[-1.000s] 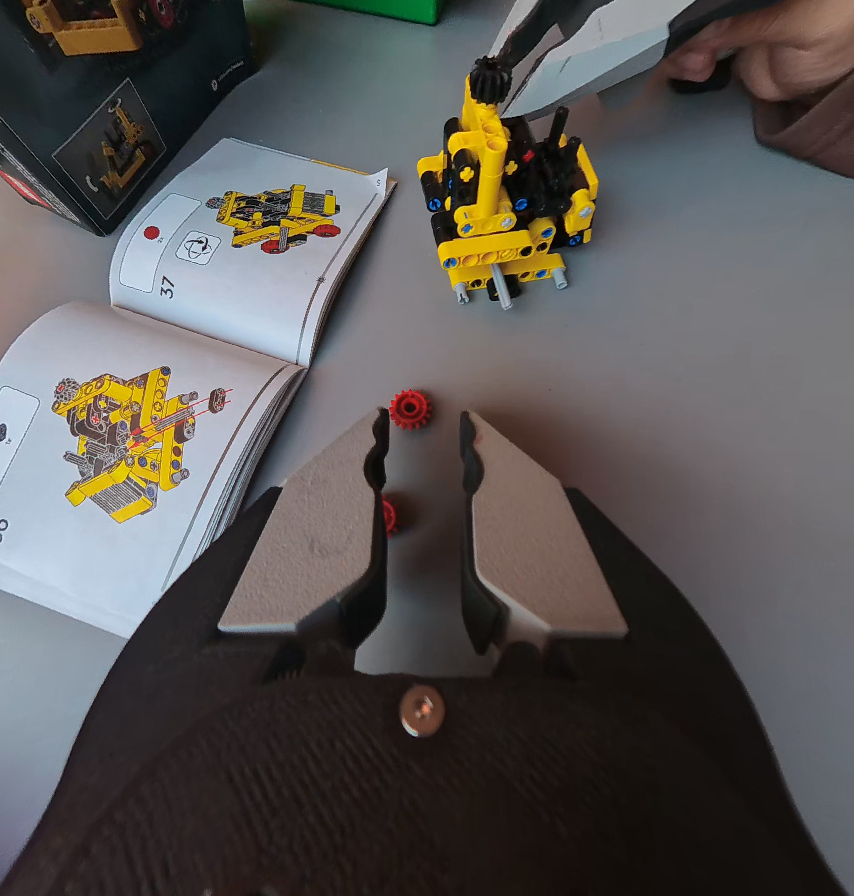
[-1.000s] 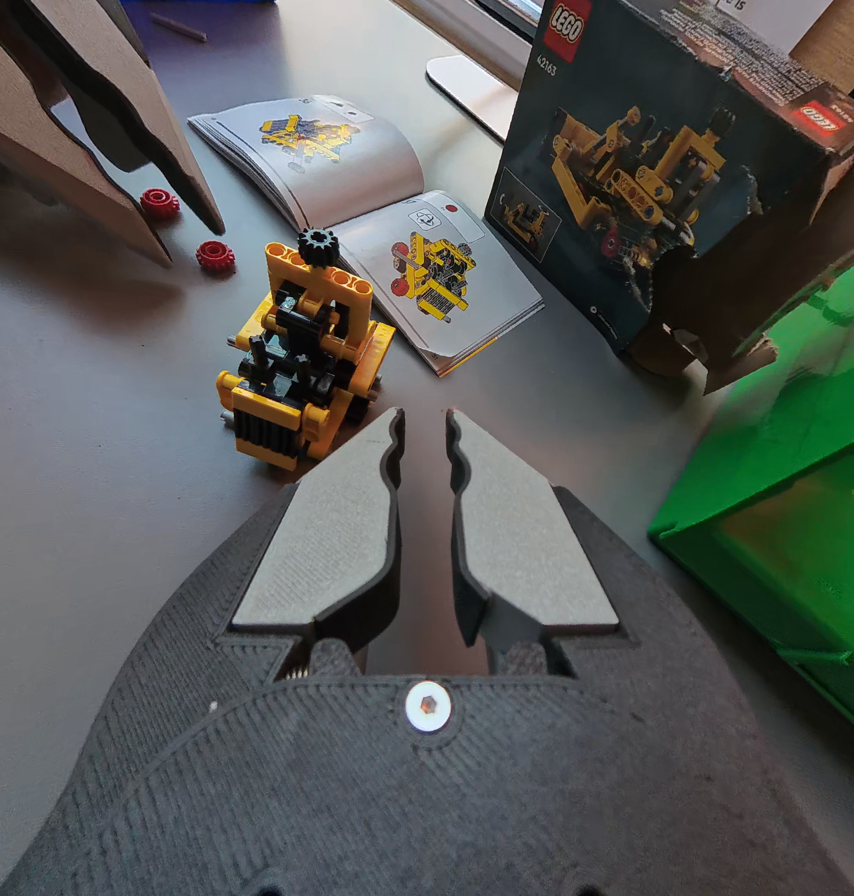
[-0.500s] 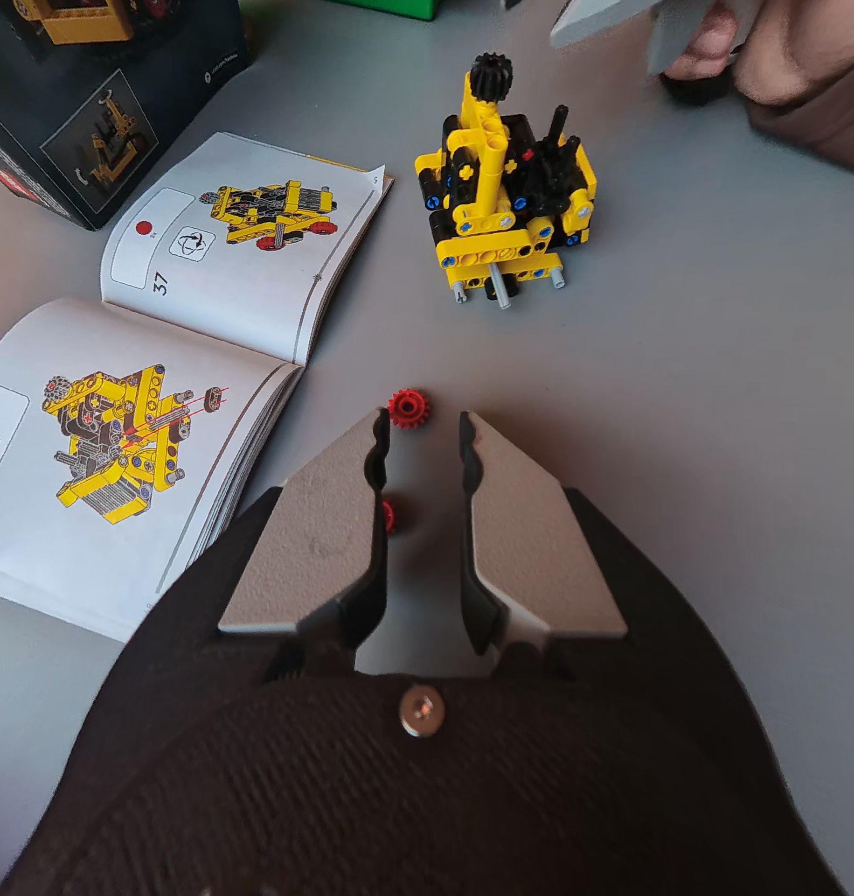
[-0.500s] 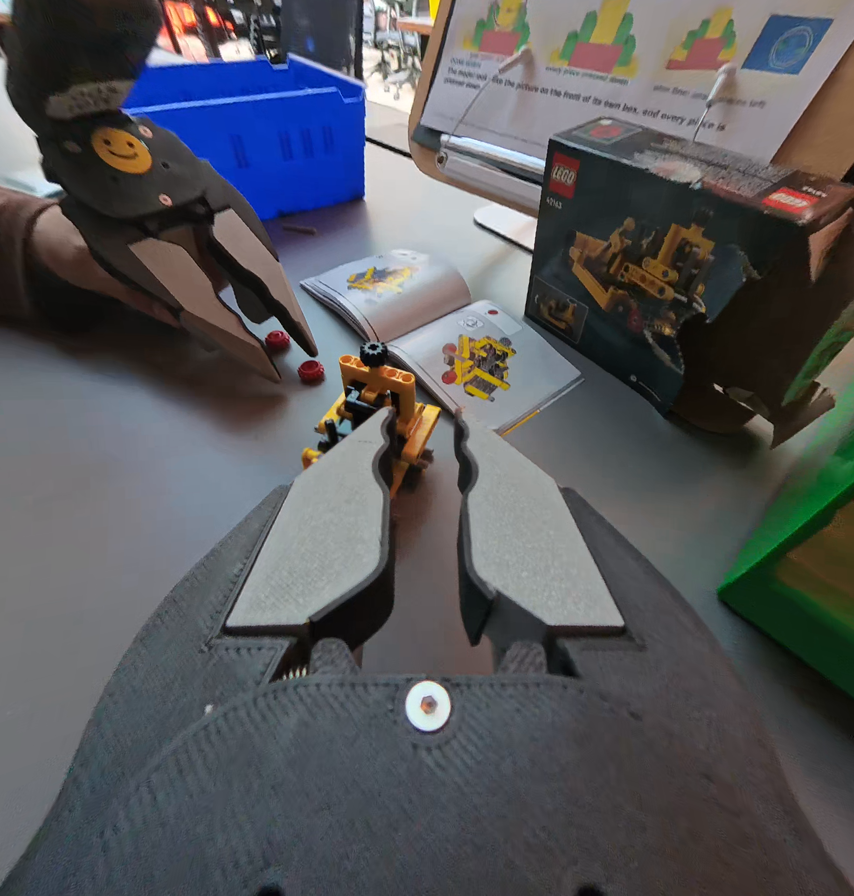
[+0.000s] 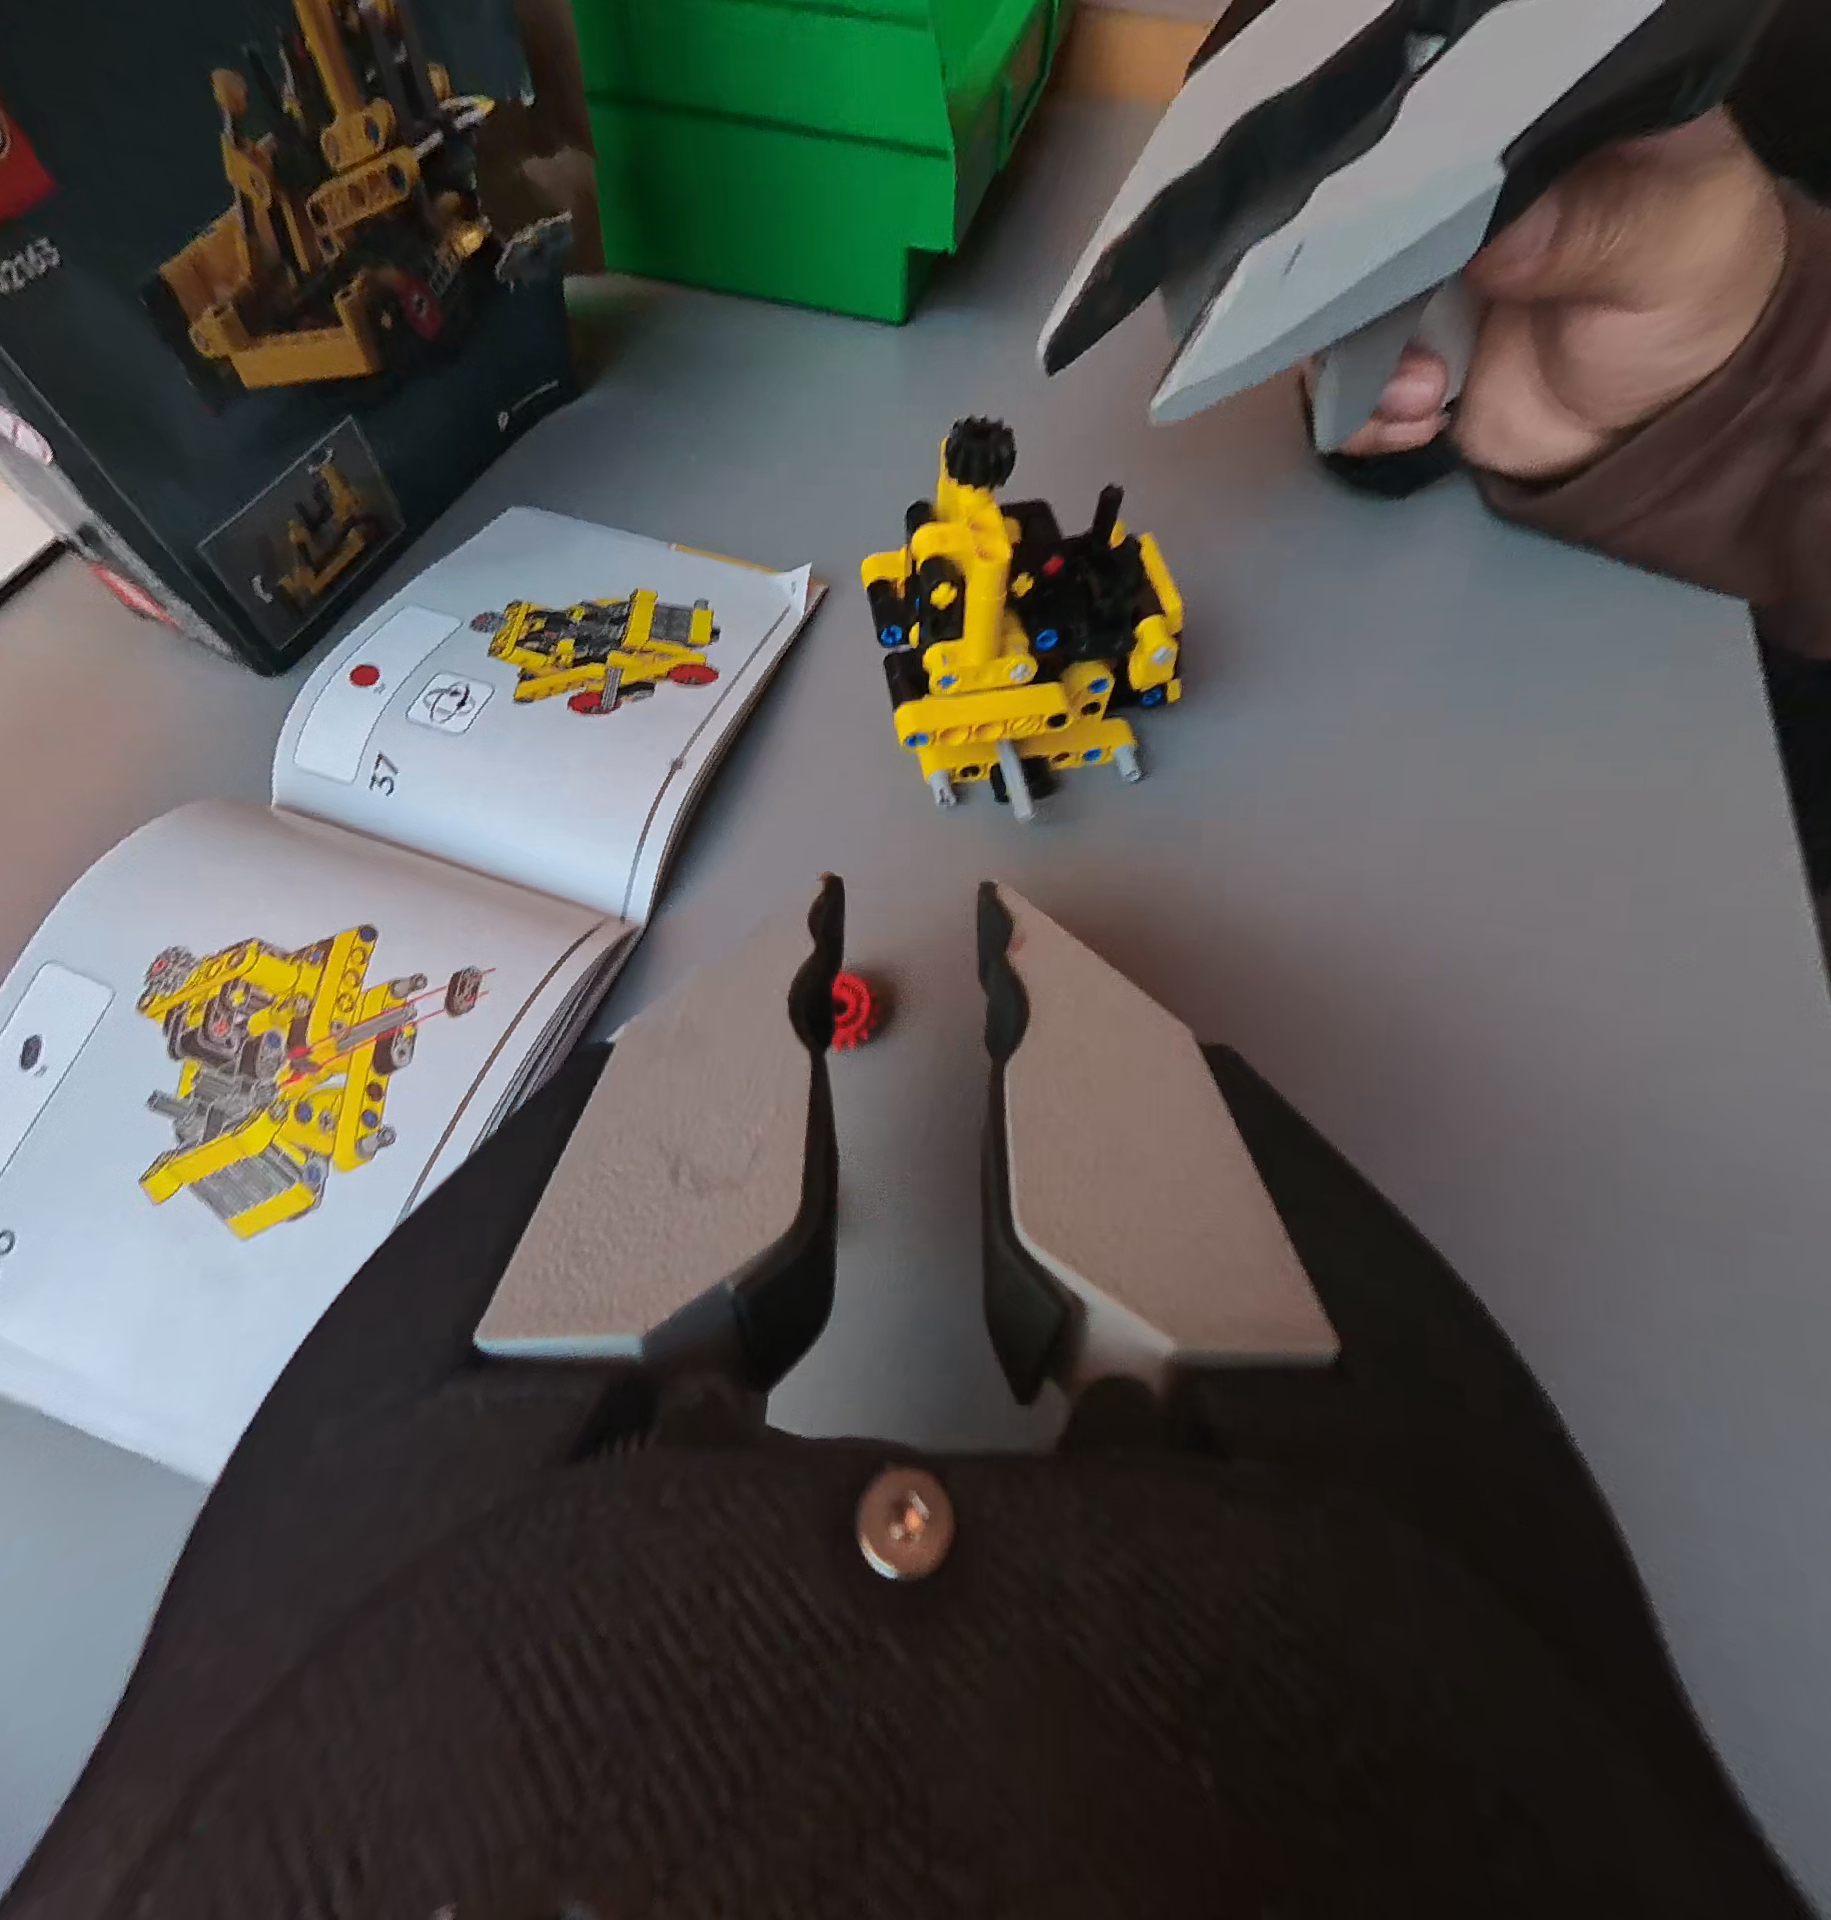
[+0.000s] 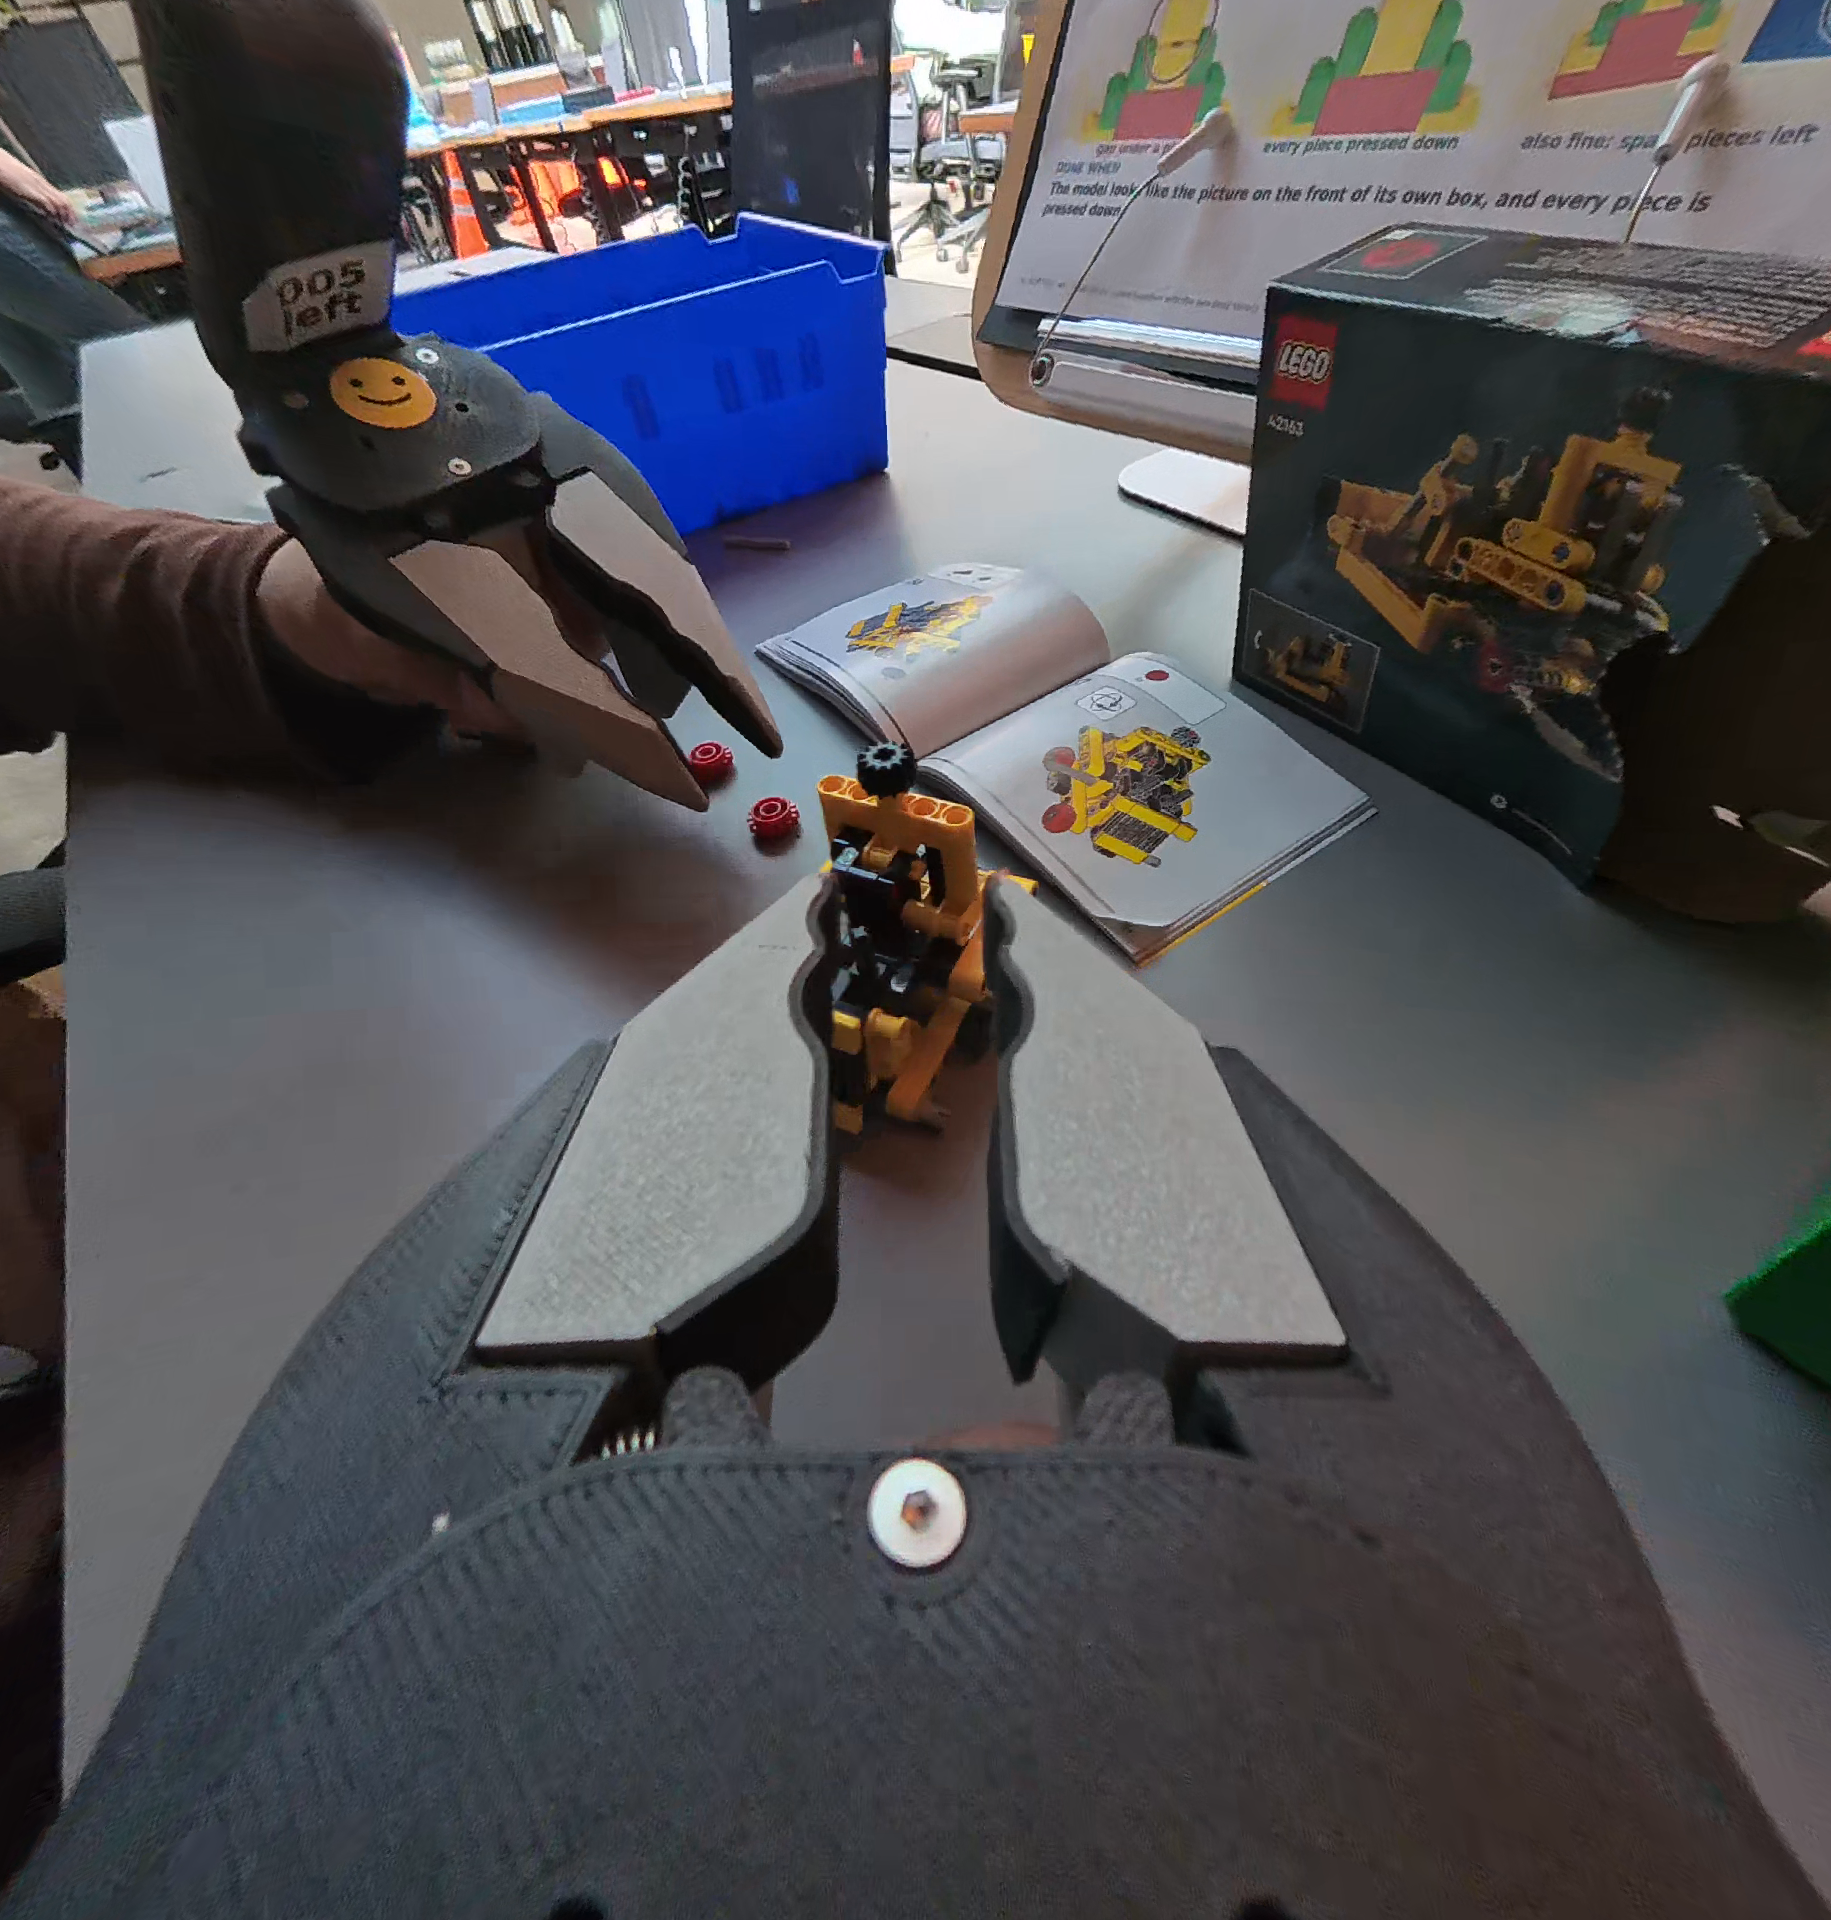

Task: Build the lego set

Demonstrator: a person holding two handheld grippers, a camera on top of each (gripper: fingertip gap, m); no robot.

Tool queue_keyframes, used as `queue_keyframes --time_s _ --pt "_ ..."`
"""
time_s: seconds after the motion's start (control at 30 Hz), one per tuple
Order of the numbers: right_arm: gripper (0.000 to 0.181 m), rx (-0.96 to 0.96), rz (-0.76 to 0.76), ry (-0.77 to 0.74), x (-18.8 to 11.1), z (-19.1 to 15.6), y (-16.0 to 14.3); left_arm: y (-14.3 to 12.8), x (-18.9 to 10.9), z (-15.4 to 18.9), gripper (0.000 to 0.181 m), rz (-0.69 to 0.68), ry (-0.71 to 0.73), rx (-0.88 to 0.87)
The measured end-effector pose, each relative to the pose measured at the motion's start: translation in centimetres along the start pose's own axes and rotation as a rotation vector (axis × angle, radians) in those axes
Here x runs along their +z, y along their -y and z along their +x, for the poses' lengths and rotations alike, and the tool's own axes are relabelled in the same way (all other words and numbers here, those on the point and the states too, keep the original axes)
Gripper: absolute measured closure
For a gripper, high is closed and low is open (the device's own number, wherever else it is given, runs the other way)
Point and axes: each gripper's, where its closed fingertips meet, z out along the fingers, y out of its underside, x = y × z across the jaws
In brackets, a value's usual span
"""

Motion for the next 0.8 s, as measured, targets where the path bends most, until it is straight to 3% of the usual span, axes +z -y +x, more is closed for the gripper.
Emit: queue_keyframes --time_s 0.03,0.3,0.43,0.57,0.8 --pt "0.158 -0.007 0.004 0.002 0.1 -0.1 0.1 0.6 0.2 0.4 0.158 0.014 -0.011 0.000" --pt "0.157 -0.098 -0.019 0.057 0.9 -0.6 1.1 4.6 1.5 1.1 0.158 0.099 -0.007 0.024" --pt "0.155 -0.168 -0.059 0.143 1.5 -0.3 2.0 5.1 2.5 1.0 0.158 0.106 -0.035 -0.011" --pt "0.155 -0.227 -0.097 0.343 2.0 -1.6 2.9 5.4 3.3 1.3 0.155 0.111 -0.083 -0.012" --pt "0.160 -0.301 -0.200 0.471 3.2 -1.6 1.2 5.5 4.1 1.7 0.155 0.122 -0.117 0.024"
